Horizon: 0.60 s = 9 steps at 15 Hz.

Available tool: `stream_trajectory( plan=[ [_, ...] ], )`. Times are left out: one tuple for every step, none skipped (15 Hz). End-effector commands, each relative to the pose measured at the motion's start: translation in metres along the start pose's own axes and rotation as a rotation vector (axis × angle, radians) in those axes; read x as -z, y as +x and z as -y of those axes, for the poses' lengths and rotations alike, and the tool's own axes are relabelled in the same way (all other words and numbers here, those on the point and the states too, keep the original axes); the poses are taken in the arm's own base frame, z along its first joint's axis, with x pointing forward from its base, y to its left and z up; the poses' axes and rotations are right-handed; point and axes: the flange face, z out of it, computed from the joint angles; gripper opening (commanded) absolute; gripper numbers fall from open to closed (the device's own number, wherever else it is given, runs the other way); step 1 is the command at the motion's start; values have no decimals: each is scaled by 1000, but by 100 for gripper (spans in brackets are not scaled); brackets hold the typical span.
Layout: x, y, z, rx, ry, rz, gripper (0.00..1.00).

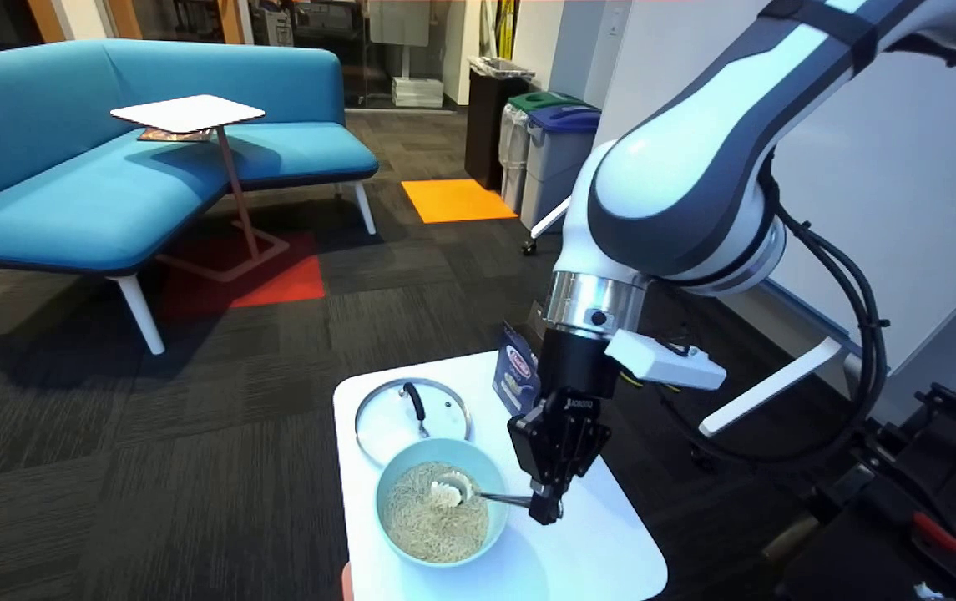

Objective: Remove the spoon from the bowl.

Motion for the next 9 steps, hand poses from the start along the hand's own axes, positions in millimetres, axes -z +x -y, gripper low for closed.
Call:
stream_trajectory(
  plan=[
    [4, -12, 10, 23, -163, -60, 1],
    [1, -14, 15, 46, -211, -82, 1],
    [-2, -17, 19, 73, -256, -103, 1],
    [-5, -22, 24, 101, -300, -128, 1],
    [-7, -26, 29, 131, -339, -153, 1],
    [-9, -33, 36, 167, -370, -183, 1],
    [-11, -36, 41, 200, -402, -215, 1],
    [-11, -41, 46, 230, -428, -251, 1],
    [-10, -45, 51, 252, -449, -284, 1]
  ],
)
